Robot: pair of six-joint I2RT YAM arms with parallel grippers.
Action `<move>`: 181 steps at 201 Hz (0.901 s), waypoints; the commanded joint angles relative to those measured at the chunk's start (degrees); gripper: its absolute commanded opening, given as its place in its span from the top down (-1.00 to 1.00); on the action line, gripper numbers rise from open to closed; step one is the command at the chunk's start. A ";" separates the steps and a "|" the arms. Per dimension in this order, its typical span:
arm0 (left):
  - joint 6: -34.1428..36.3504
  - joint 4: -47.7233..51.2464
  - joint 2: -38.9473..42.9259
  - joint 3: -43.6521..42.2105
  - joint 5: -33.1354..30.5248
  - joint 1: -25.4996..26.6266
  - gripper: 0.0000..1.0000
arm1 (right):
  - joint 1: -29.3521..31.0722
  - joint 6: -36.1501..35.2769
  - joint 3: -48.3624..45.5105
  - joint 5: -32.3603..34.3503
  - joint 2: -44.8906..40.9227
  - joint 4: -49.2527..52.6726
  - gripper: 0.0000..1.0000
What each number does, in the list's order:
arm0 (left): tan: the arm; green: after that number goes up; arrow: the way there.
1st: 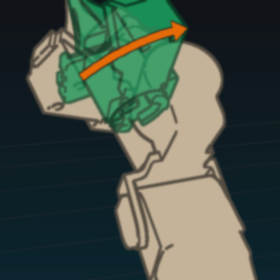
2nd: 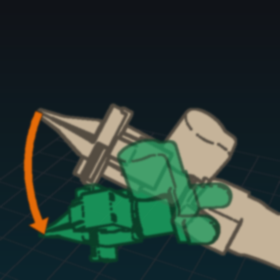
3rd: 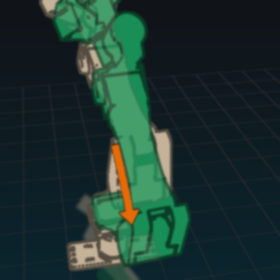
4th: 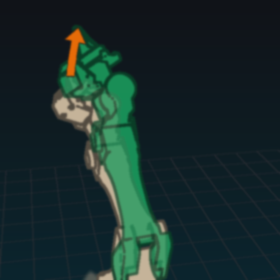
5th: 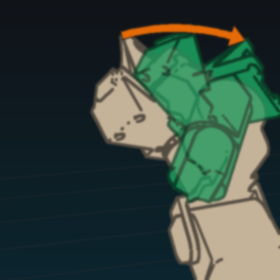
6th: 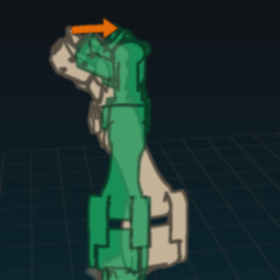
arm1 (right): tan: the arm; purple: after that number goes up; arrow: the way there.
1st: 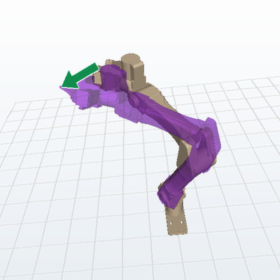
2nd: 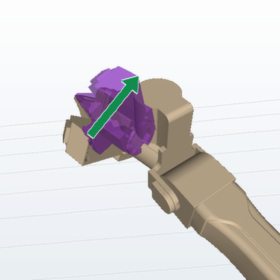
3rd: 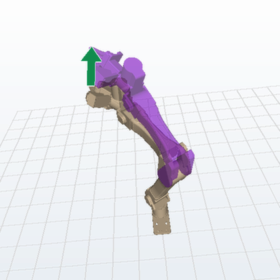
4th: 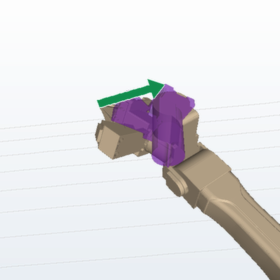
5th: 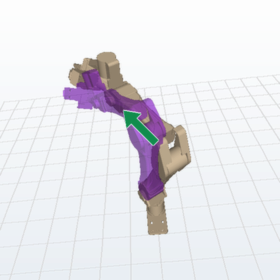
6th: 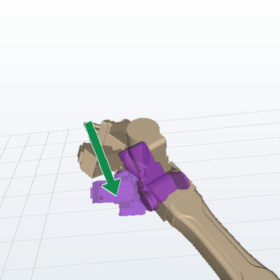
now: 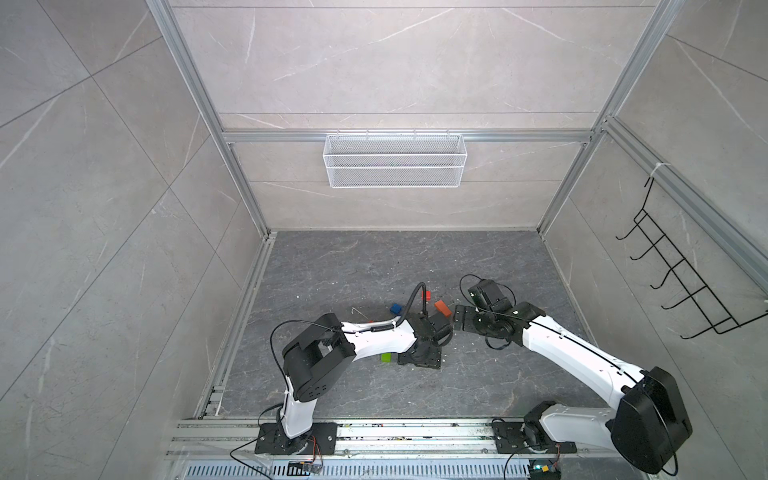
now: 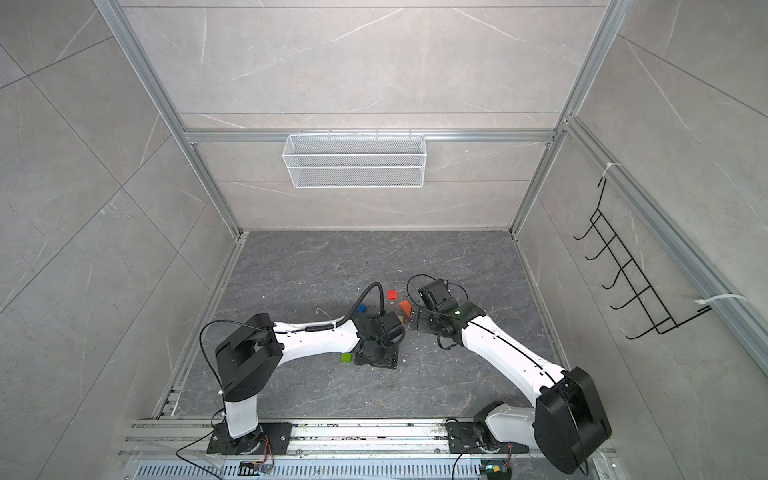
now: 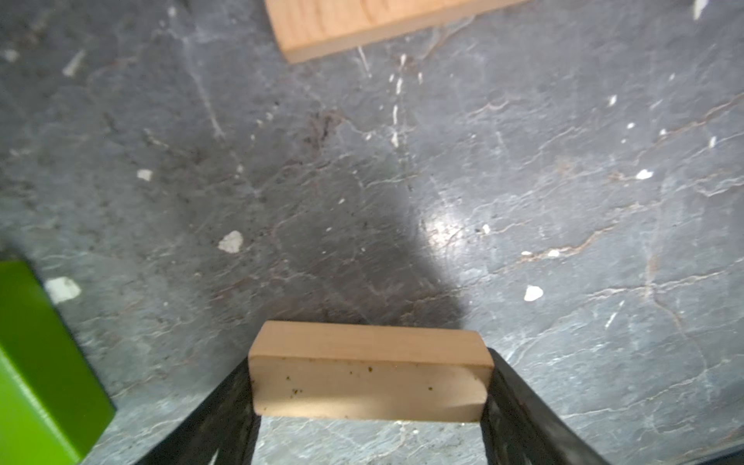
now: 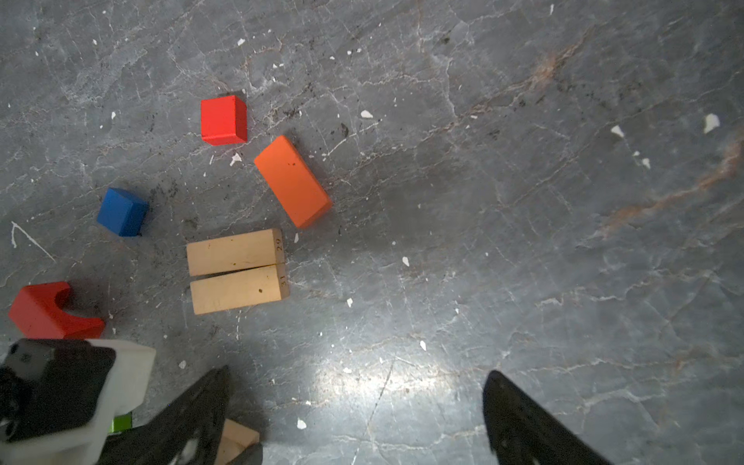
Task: Build the wood block tower
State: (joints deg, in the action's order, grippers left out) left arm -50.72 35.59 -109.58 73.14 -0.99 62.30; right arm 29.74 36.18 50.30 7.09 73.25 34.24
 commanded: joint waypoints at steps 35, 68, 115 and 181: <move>-2.10 -0.42 -1.73 0.62 1.57 0.61 -0.43 | -0.18 -0.10 -2.65 -2.25 -2.54 4.25 -0.99; -2.24 -0.82 -1.18 -0.18 1.65 0.61 -0.65 | -0.21 0.03 -2.88 -3.28 -4.25 6.16 -0.99; -1.13 -1.11 1.52 -0.60 2.39 0.63 -0.99 | -0.05 1.38 -3.81 -5.41 -5.23 7.89 -0.99; 4.56 3.94 8.92 0.31 0.64 -1.66 -0.98 | 3.32 7.12 -4.99 -4.29 -6.20 8.74 -0.99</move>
State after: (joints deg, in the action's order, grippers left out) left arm -49.89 35.83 -106.00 73.17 0.49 62.19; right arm 31.31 39.70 46.28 2.13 68.12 41.52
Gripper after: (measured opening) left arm 0.992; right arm 0.993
